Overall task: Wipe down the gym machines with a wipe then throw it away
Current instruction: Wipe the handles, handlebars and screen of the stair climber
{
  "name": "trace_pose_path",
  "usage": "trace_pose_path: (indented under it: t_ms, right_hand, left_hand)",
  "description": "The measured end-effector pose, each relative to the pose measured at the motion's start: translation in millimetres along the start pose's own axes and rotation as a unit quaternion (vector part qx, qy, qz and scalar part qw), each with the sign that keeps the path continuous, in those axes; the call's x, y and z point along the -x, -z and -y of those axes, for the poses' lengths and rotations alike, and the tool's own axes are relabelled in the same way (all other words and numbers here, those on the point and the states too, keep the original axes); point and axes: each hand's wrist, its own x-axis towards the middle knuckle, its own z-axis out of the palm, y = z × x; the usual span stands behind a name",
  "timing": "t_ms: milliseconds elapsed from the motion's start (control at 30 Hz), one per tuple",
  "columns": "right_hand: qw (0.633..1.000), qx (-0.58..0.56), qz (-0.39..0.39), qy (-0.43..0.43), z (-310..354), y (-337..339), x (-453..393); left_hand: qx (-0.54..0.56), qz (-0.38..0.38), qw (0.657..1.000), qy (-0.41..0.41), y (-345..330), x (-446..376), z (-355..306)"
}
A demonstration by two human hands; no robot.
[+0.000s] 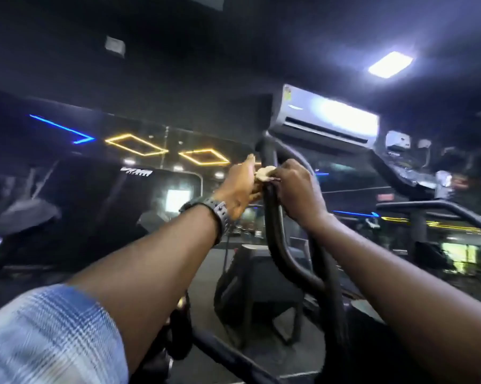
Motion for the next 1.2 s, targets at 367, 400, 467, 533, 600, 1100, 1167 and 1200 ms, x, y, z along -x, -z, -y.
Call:
trace_pose_path:
  t_ms: [367,400,467,533,600,1100,1167,1200]
  right_hand:
    - [0.989,0.041,0.083,-0.111,20,11,-97]
    - [0.987,0.032,0.060,-0.143,21,9,-109]
    - [0.979,-0.003,0.031,-0.203,22,5,-128]
    - [0.979,-0.003,0.056,-0.195,22,2,-140]
    - [0.978,0.033,0.150,-0.141,21,4,-157]
    - [0.888,0.233,0.393,-0.048,37,8,-196]
    - [0.905,0.221,0.355,-0.077,38,-3,-203]
    - [0.906,0.215,0.355,-0.084,38,-7,-202]
  left_hand:
    - [0.079,0.079,0.984,0.140,27,-84,-37]
    - [0.089,0.092,0.980,0.152,30,-90,-39]
    - [0.107,0.112,0.971,0.180,35,-98,-43]
    - [0.124,0.118,0.965,0.199,37,-102,-49]
    - [0.152,0.111,0.957,0.221,40,-106,-53]
    - [0.228,0.090,0.926,0.287,54,-102,-63]
    - [0.224,0.087,0.928,0.283,54,-101,-65]
    - [0.219,0.087,0.931,0.281,53,-101,-65]
